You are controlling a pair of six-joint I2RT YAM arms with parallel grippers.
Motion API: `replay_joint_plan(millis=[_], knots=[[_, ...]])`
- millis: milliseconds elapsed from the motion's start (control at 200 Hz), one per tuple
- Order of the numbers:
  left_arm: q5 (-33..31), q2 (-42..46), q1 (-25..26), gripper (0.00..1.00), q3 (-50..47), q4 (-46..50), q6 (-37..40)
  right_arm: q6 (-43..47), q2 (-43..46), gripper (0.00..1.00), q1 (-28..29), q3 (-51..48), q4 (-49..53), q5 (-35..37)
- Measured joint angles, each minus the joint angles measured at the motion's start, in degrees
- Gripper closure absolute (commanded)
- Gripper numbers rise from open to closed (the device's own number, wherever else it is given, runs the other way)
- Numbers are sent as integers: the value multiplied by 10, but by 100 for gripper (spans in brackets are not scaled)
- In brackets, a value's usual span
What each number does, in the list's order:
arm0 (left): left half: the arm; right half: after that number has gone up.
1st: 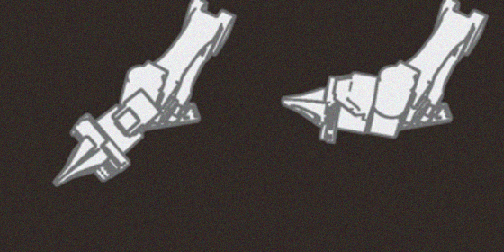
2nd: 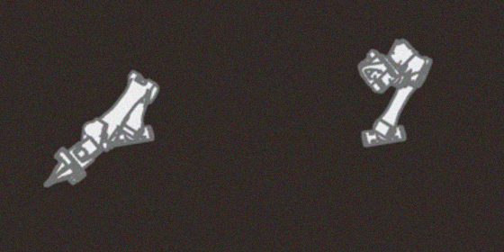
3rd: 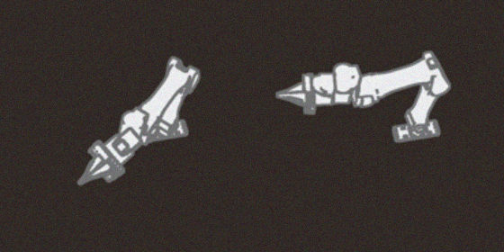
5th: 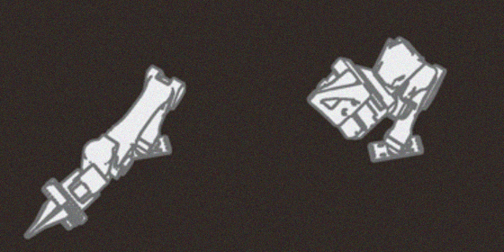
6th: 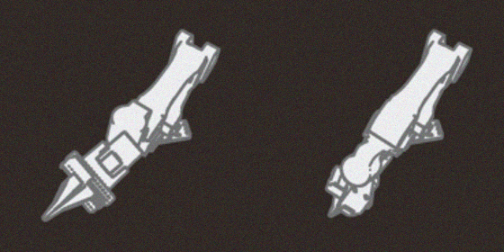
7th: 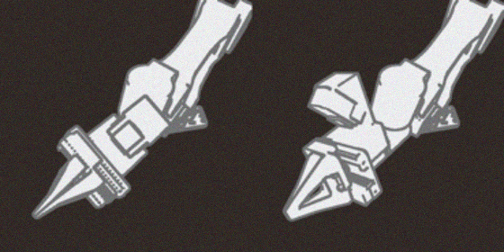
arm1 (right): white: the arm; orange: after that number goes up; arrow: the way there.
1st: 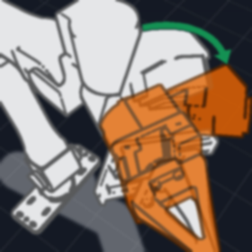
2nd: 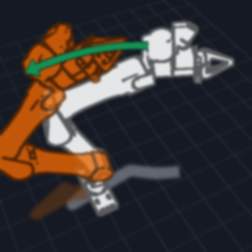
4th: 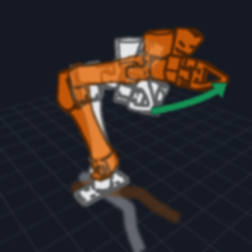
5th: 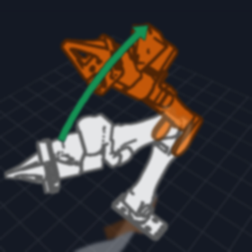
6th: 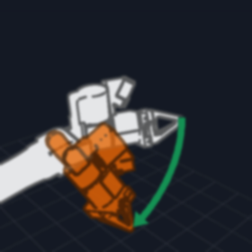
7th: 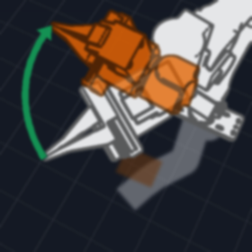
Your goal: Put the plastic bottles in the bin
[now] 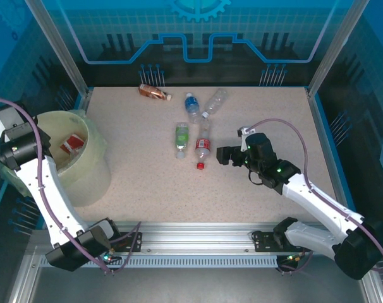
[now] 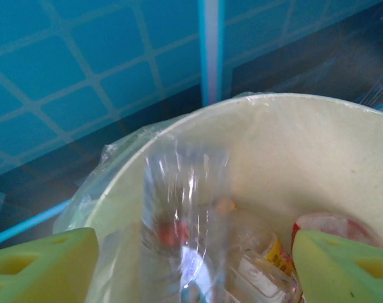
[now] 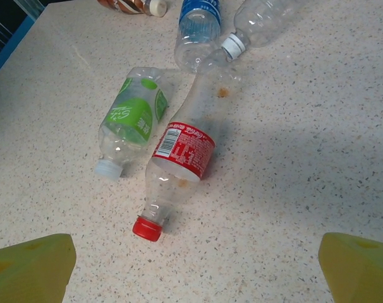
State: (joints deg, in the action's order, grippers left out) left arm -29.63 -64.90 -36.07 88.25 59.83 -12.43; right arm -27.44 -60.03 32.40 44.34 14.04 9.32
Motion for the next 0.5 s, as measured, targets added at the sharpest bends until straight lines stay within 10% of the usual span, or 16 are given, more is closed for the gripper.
replay_joint_plan(millis=[340,500], knots=[[126,12,8,11,21,4,-24,-23,-38,0,0,0,-2,-10],[183,47,114,9,19,-20,-45,-50,-86,0,7,0,-12,-9]])
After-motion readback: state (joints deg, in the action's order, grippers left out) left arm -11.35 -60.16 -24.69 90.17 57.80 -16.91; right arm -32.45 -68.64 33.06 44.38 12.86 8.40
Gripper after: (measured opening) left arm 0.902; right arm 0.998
